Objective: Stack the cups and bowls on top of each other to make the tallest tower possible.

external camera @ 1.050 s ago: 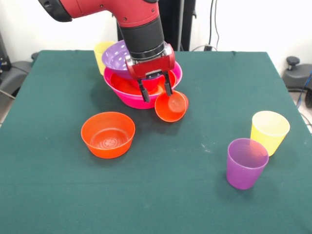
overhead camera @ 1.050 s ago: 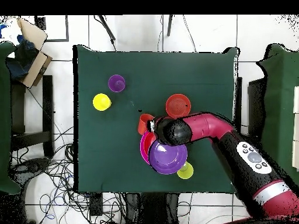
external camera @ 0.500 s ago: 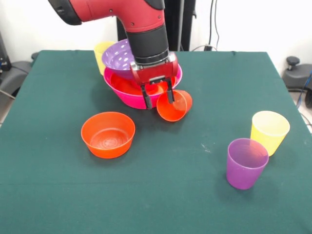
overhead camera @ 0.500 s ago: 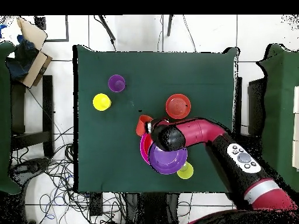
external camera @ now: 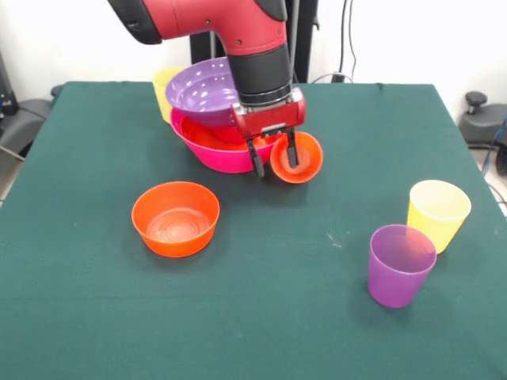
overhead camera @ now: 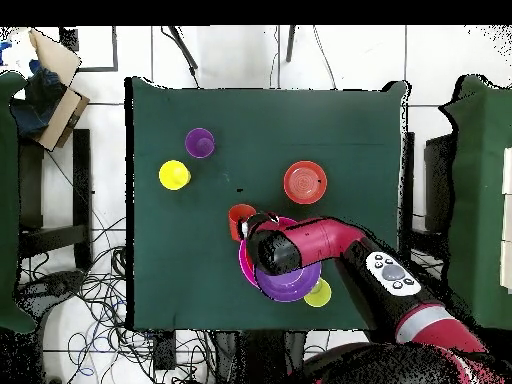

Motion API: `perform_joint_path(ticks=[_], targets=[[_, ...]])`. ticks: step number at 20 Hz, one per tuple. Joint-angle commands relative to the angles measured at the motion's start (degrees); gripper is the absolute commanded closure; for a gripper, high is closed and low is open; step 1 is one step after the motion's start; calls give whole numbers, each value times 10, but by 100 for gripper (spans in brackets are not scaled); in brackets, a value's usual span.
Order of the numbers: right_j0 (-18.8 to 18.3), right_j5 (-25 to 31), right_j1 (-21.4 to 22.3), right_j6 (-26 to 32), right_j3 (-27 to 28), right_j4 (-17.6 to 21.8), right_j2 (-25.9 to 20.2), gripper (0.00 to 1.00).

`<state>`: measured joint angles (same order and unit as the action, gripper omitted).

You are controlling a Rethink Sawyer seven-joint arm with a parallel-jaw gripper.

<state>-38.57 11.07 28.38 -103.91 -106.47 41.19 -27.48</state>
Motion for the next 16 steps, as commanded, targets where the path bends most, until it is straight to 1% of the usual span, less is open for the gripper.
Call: perform_joint_path(ticks=[1, 8, 11, 14, 16], targets=[[17, -6, -11, -81, -61, -10, 48, 0], [-8, 18, 40, -56, -109, -36, 27, 0], [-21, 42, 64, -41, -123, -56, 7, 0], [-19, 43, 66, -36, -123, -59, 11, 0], [-23, 57, 75, -27, -124, -69, 1, 0]])
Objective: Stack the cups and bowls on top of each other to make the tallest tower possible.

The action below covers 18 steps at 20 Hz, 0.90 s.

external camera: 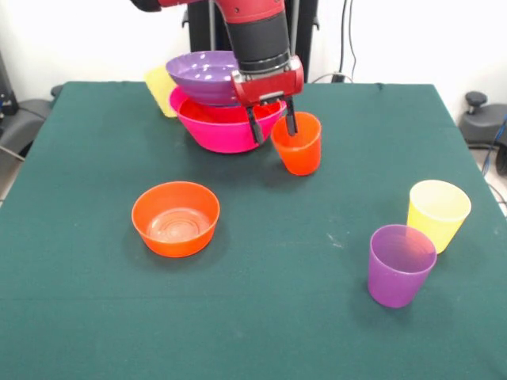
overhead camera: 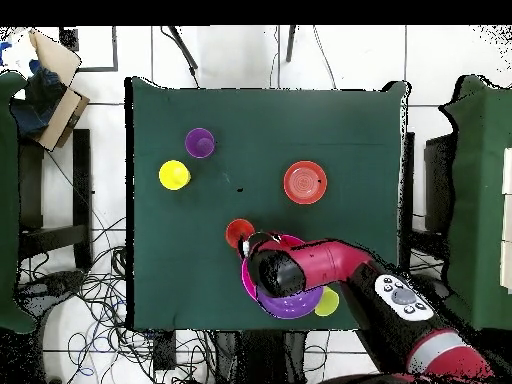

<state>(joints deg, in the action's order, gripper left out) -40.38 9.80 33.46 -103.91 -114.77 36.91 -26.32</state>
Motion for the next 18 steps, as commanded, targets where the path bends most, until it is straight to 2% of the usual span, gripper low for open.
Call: perform_joint_path(ticks=[1, 18], targets=[[-6, 73, 30, -24, -43, -30, -13, 0], [-7, 108, 40, 3, -20, -52, -23, 0]])
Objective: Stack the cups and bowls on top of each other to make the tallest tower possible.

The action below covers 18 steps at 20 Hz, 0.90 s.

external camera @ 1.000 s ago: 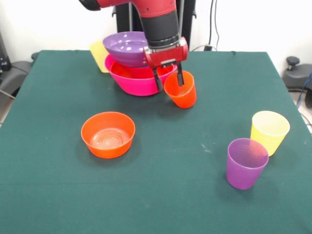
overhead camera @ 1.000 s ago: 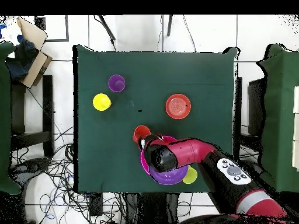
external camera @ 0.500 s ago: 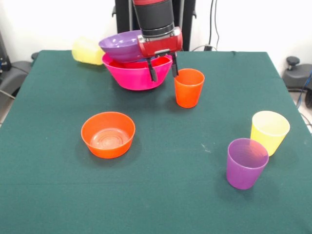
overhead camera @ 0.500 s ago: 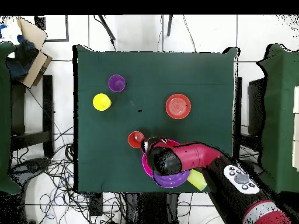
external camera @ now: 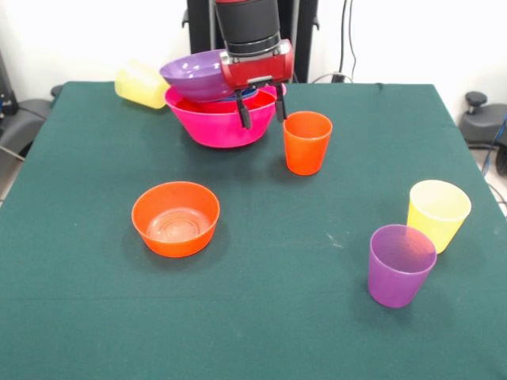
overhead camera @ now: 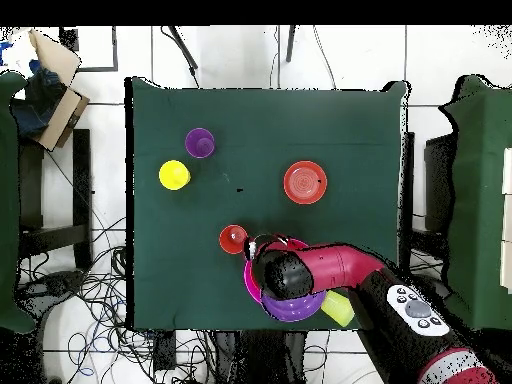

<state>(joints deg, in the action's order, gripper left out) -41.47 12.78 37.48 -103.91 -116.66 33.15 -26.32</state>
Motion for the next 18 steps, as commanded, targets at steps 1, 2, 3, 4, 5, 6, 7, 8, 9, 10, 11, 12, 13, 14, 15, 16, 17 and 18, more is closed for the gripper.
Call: perform_joint_path(ticks=[1, 2, 3, 4, 5, 6, 7, 8, 9, 10, 11, 12, 13, 14, 15, 16, 17, 18], targets=[[5, 77, -2, 3, 0, -13, -22, 0], [5, 75, -4, 3, 1, -12, -21, 0], [6, 76, -5, 4, 6, -11, -20, 0], [8, 77, -6, 4, 10, -11, -19, 0], [10, 81, -4, 6, 16, -13, -20, 0], [19, 82, -9, 2, 30, -14, -17, 0], [31, 85, -15, 0, 50, -14, -13, 0], [46, 87, -23, -4, 72, -15, -8, 0], [59, 91, -29, -7, 93, -16, -4, 0], [70, 97, -35, -7, 111, -18, -2, 0], [81, 103, -40, -8, 129, -19, -1, 0], [87, 107, -44, -5, 142, -20, -2, 0], [94, 111, -49, -3, 155, -21, -3, 0], [101, 116, -51, -4, 166, -24, -2, 0], [106, 118, -52, -5, 173, -24, -2, 0], [110, 119, -54, -8, 178, -27, -1, 0], [112, 119, -55, -10, 180, -28, -1, 0], [115, 118, -56, -11, 182, -28, -1, 0]])
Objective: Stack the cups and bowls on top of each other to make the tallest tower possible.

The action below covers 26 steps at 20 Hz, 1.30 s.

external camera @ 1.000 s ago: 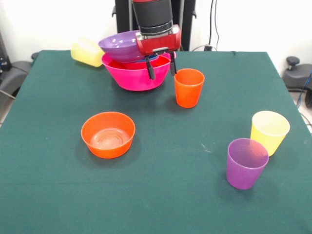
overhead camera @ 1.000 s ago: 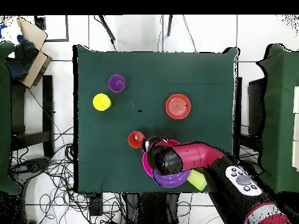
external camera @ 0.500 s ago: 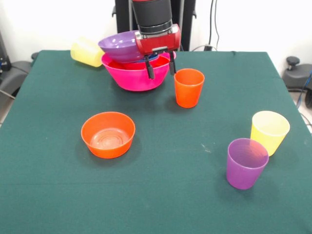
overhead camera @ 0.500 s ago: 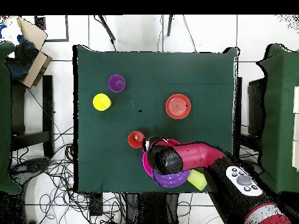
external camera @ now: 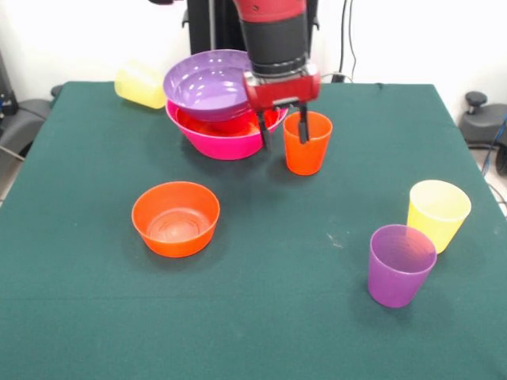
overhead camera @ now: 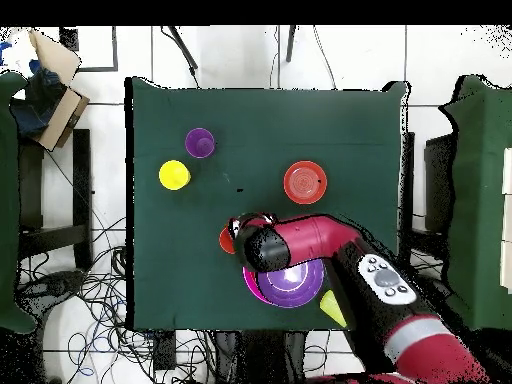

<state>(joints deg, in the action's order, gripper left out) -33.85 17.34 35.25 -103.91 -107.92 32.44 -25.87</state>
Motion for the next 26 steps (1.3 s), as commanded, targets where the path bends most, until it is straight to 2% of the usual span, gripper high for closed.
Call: perform_joint_path(ticks=[1, 10, 15, 21, 26], targets=[[41, 73, -33, -13, 96, -22, -4, 0], [45, 65, -30, -12, 90, -29, 4, 0], [46, 76, -12, -13, 84, -37, 0, 0], [-2, 85, 74, 1, -11, -45, -3, 0], [-20, 66, 112, -10, -74, -52, -6, 0]])
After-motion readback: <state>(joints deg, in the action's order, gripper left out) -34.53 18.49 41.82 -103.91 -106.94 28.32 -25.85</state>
